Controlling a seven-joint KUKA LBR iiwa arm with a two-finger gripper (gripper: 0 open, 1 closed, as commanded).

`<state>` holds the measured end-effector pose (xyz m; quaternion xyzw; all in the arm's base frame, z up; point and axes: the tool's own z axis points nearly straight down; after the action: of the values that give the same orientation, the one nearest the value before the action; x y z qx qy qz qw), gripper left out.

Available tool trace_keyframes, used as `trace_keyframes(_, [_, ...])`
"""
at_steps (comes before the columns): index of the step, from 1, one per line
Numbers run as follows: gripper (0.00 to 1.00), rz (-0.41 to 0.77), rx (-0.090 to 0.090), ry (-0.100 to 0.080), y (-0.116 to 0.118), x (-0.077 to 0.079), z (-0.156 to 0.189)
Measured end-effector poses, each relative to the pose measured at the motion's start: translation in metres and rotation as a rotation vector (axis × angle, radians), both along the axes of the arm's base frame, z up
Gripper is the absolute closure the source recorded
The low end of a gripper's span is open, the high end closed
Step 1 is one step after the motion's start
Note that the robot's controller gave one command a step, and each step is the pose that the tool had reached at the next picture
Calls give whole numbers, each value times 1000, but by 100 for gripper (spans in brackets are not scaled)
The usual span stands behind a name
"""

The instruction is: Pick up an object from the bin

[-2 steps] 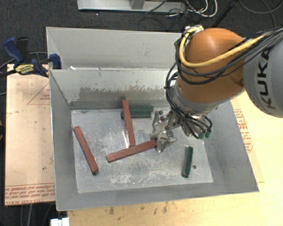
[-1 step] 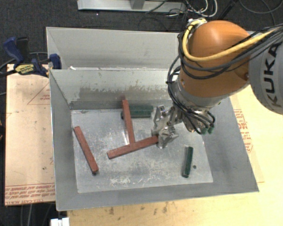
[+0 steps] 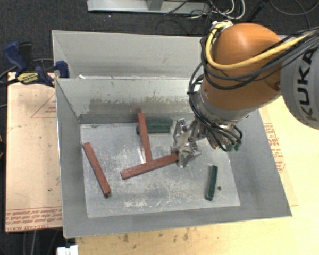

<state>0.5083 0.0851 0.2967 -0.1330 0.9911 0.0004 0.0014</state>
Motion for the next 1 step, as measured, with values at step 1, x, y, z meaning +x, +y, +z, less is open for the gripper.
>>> trace_keyframes(1, [100, 0, 0, 0, 0, 0, 0])
